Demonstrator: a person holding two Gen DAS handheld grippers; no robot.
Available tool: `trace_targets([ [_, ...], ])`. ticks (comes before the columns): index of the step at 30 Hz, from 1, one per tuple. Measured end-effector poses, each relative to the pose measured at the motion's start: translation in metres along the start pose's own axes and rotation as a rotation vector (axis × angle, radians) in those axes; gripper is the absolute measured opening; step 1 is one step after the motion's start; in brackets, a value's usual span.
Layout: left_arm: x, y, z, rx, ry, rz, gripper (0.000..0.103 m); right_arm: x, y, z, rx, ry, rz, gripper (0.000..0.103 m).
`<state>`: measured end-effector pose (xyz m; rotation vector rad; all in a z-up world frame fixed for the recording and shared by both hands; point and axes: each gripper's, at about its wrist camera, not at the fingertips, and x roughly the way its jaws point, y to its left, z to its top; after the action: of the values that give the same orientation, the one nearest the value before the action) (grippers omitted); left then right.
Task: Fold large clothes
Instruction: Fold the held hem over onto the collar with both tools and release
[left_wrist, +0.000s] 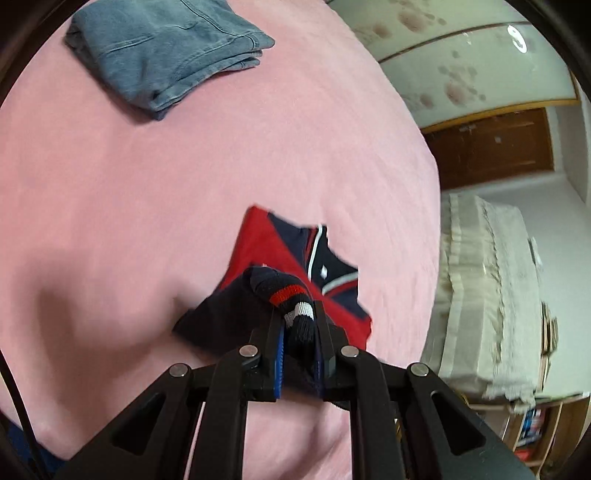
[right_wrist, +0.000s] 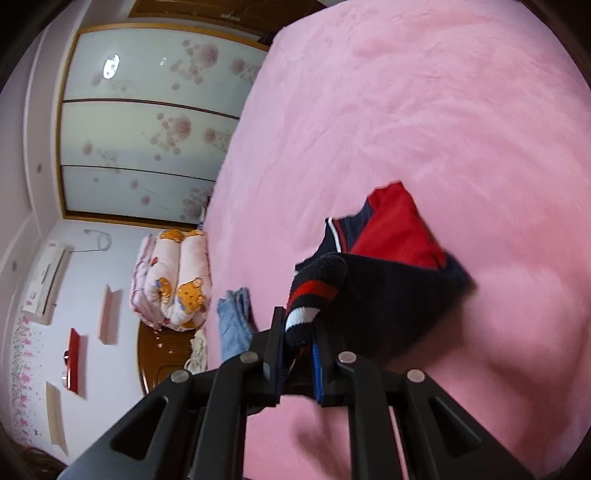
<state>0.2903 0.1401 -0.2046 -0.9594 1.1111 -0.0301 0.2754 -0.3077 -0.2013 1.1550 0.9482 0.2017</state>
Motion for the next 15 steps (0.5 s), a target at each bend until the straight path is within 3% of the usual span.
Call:
trace_targets([
  [5, 0.057, -0.023, 0.028, 0.045, -0.003, 0.144, 0.010, 0.053, 0.003, 0.044, -0.023, 0.036, -0.101, 0.011],
  [10, 0.099, -0.024, 0.044, 0.002, 0.031, 0.228, 0.014, 0.100, -0.010, 0.074, 0.030, 0.109, -0.178, 0.019],
  [13, 0.100, -0.024, 0.048, 0.002, -0.007, 0.238, 0.029, 0.111, -0.009, 0.081, -0.005, 0.114, -0.191, 0.030],
  [15, 0.093, -0.025, 0.050, 0.014, -0.050, 0.225, 0.045, 0.111, -0.006, 0.084, -0.047, 0.100, -0.202, 0.040],
])
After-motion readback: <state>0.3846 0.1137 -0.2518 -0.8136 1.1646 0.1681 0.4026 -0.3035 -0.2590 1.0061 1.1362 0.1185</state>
